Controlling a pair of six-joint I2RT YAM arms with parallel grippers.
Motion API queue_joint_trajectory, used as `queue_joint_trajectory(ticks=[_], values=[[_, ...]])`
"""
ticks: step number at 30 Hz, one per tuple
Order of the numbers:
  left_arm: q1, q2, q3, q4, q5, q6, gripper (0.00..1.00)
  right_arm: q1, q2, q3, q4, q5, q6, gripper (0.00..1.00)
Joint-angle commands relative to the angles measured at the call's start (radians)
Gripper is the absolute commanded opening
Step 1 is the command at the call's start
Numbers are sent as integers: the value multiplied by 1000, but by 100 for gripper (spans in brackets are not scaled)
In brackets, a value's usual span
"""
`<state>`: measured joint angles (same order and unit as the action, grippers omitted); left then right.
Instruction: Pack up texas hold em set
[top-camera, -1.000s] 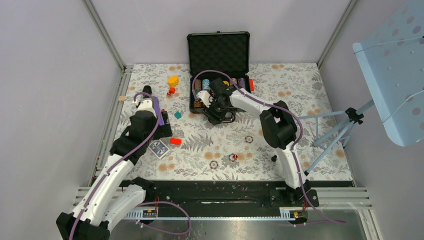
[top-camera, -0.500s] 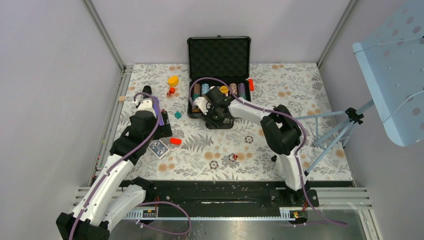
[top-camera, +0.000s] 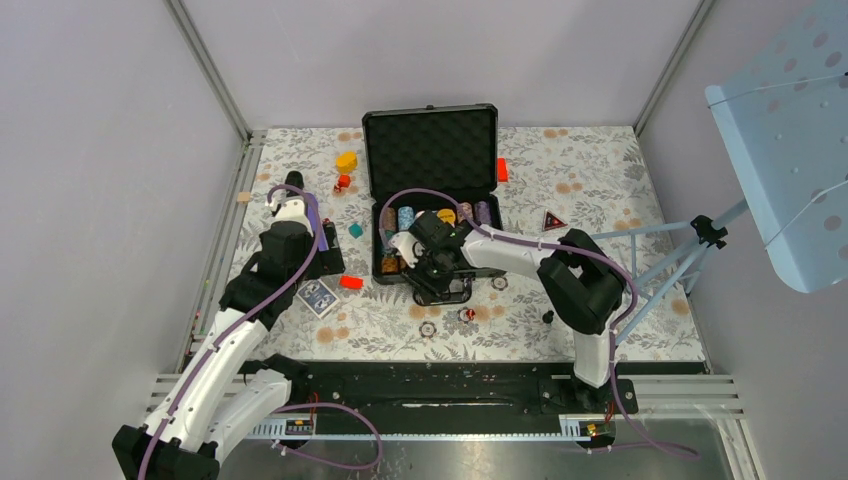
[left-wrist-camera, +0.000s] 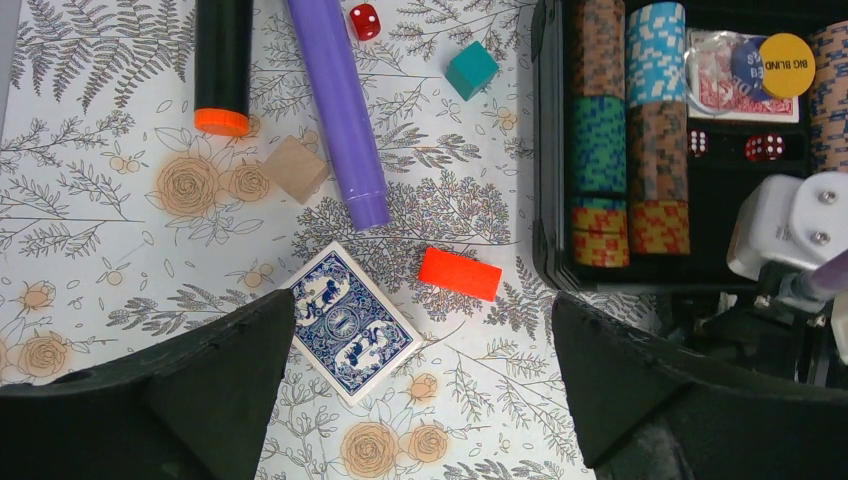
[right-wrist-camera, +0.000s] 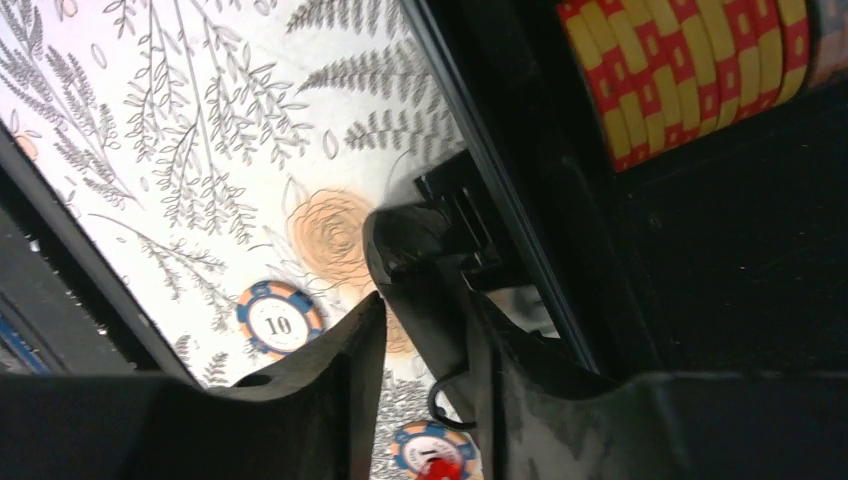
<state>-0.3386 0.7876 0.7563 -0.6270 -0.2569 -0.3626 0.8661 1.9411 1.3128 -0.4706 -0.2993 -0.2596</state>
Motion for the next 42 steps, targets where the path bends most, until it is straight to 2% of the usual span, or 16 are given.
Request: queue_joint_trajectory(ticks=[1, 4, 6, 13, 19, 24, 28, 32, 37, 42], values=[[5, -2, 2, 43, 18, 13, 99, 41, -26, -55, -192, 5, 128, 46], [4, -2, 2, 43, 18, 13, 99, 40, -32, -17, -164, 58, 160, 55], [4, -1, 2, 43, 18, 13, 99, 40, -33, 18, -126, 42, 179, 59], [4, -6, 3, 41, 7, 13, 99, 41, -79, 137, 3, 52, 253, 62], [5, -7, 6, 39, -9, 7, 99, 40, -221, 98, 105, 159, 326, 64], [26, 36, 32, 25, 13, -7, 99, 40, -364, -13, 152, 230, 417, 64], [92, 131, 88, 33, 64, -51, 99, 40, -477, -109, 138, 333, 524, 65], [127, 272, 176, 88, 97, -73, 97, 40, -585, -188, 86, 351, 568, 65], [139, 499, 331, 179, 47, -40, 89, 40, -786, -334, 85, 336, 614, 65], [180, 762, 482, 271, 84, 36, 84, 40, -946, -436, 51, 334, 647, 65]])
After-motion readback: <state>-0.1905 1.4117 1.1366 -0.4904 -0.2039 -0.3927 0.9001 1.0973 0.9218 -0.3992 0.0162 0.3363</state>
